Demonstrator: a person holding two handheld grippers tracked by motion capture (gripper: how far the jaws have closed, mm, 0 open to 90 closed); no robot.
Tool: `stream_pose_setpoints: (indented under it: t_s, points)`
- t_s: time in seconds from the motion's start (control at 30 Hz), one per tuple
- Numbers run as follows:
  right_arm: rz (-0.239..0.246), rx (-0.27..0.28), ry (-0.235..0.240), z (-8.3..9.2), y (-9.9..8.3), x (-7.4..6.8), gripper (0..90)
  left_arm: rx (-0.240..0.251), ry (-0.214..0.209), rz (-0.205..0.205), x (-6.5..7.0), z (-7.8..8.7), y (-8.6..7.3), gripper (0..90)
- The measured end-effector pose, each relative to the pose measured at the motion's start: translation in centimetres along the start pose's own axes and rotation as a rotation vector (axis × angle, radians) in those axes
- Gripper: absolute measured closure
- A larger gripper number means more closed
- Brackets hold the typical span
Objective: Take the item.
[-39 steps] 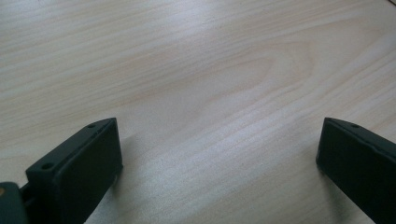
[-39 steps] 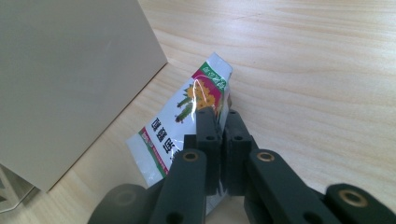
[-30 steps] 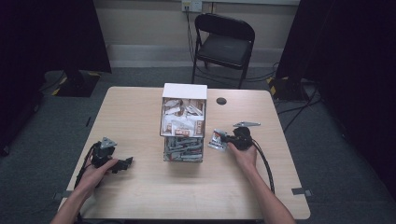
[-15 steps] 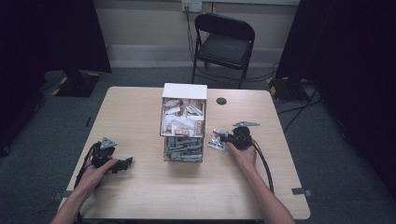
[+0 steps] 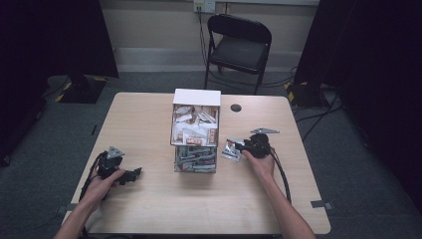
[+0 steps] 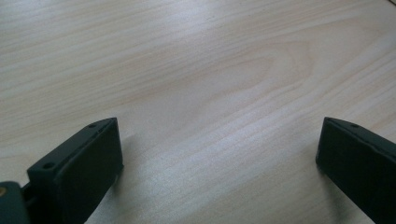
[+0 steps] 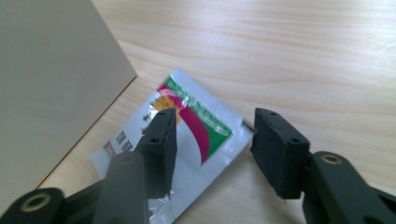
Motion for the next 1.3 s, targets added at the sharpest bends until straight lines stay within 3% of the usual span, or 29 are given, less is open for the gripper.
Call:
stream_pose_setpoints:
  t_s: [0.17,0.37,0.47,0.7,1.1,1.3]
  points:
    - [-0.008,-0.003,0.008,0.0,0.0,0.4,38.8,0.000,0.000,0.000,0.0,0.0,0.0,0.0]
    - [-0.027,0.011,0.009,-0.2,0.0,0.4,19.2,0.000,0.000,0.000,0.0,0.0,0.0,0.0]
    - [-0.031,0.017,0.001,-0.1,0.0,0.5,15.7,0.000,0.000,0.000,0.0,0.0,0.0,0.0]
    - [-0.025,0.009,-0.008,0.7,0.1,0.5,15.3,-0.001,-0.001,0.000,0.0,0.0,0.0,0.0]
    - [0.016,0.058,-0.033,4.4,0.8,0.4,17.0,0.000,-0.001,0.002,0.0,0.0,0.0,0.0]
    - [0.010,0.058,-0.013,5.6,0.7,0.0,15.2,0.000,-0.001,0.002,0.0,0.0,0.0,0.0]
Point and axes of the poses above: each handheld gripper's, and its own axes: z roughly backward along the jaws, y roughly out of its top, x roughly to its right, the point moved 2 cm from there along -z, roughly forward along the jaws, and after that the axes turned 8 degrees about -x, right-handed, at the moved point
